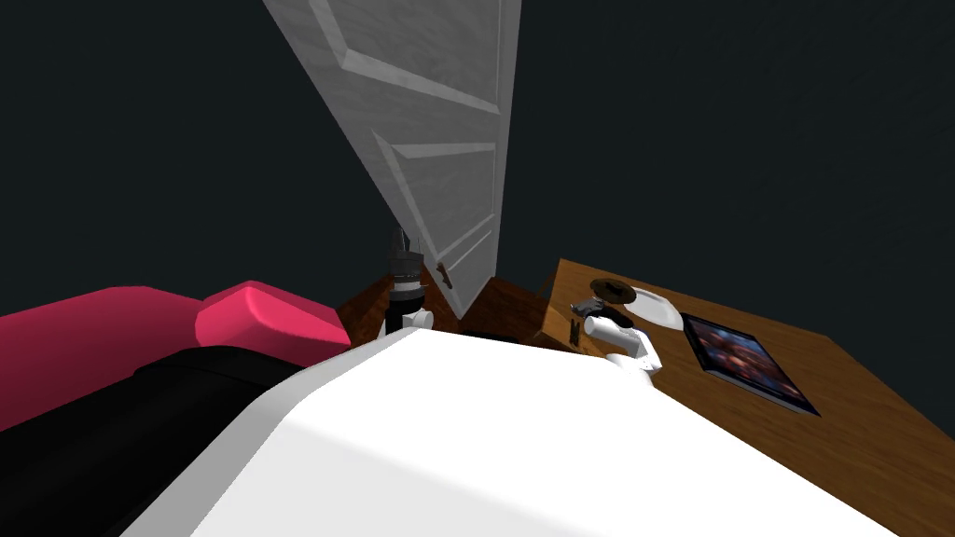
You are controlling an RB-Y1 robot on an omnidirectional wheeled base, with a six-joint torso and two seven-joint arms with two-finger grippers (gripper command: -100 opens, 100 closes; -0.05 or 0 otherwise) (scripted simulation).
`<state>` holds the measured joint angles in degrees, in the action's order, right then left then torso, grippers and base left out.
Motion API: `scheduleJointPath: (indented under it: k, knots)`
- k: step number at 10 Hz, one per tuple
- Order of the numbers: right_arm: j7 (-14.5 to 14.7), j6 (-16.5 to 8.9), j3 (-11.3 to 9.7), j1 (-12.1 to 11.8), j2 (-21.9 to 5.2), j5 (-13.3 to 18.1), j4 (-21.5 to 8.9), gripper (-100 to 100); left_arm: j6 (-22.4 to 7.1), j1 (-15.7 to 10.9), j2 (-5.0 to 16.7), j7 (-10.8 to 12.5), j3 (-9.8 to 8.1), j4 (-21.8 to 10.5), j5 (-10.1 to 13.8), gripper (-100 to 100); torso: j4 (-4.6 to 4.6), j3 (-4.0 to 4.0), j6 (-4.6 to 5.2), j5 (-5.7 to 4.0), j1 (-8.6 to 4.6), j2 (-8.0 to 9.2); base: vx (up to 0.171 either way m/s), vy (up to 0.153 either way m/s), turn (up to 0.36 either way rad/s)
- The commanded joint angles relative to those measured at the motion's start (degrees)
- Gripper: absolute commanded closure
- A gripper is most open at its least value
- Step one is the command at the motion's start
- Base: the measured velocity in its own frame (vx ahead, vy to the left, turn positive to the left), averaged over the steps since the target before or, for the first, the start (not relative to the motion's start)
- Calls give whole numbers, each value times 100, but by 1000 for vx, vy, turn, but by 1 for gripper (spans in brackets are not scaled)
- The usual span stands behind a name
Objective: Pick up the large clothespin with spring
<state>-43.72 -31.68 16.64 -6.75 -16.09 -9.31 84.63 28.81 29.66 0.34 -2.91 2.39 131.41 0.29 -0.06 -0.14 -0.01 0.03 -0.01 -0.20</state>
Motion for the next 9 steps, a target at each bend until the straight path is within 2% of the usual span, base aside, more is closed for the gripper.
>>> scheduleJointPath:
  k: [1, 3, 4, 5, 6, 8, 9]
  knots:
    - [-204, -286, 93, 114, -69, -138, -239, -100, 0, 0, 0, 0, 0, 0, 0, 0, 0, 0, 0, 0, 0, 0, 81, 36, -89]
    - [-204, -522, 93, 114, -69, -138, -239, -100, 0, 1, 0, 0, 0, 0, 0, 0, -2, -6, 1, 0, 3, -10, 52, 28, -49]
    - [-396, -712, 177, 222, -121, -266, -506, -100, 0, 0, 0, 0, 0, 0, 0, 0, 0, 1, 1, -1, -5, 3, 57, 13, -130]
    - [-396, -886, 177, 222, -121, -266, -506, -100, 0, 1, 0, 0, 0, 0, 0, 0, 0, -1, 4, -2, -7, -2, 72, 23, -80]
    - [-582, -1059, 258, 327, -172, -394, -766, -100, 0, 0, 0, 0, 0, 0, 0, 0, -1, -4, 0, -2, -4, -7, 88, 39, -132]
    - [-582, -1246, 258, 327, -172, -394, -770, -100, 0, 0, 0, 0, 0, 0, 0, 0, -2, -6, 0, 0, 5, -10, 54, 37, -26]
    - [-762, -1453, 335, 430, -222, -521, -1027, -100, 0, 0, 0, 0, 0, 0, 0, 0, 0, 0, -1, -1, -2, 0, 60, 27, -151]
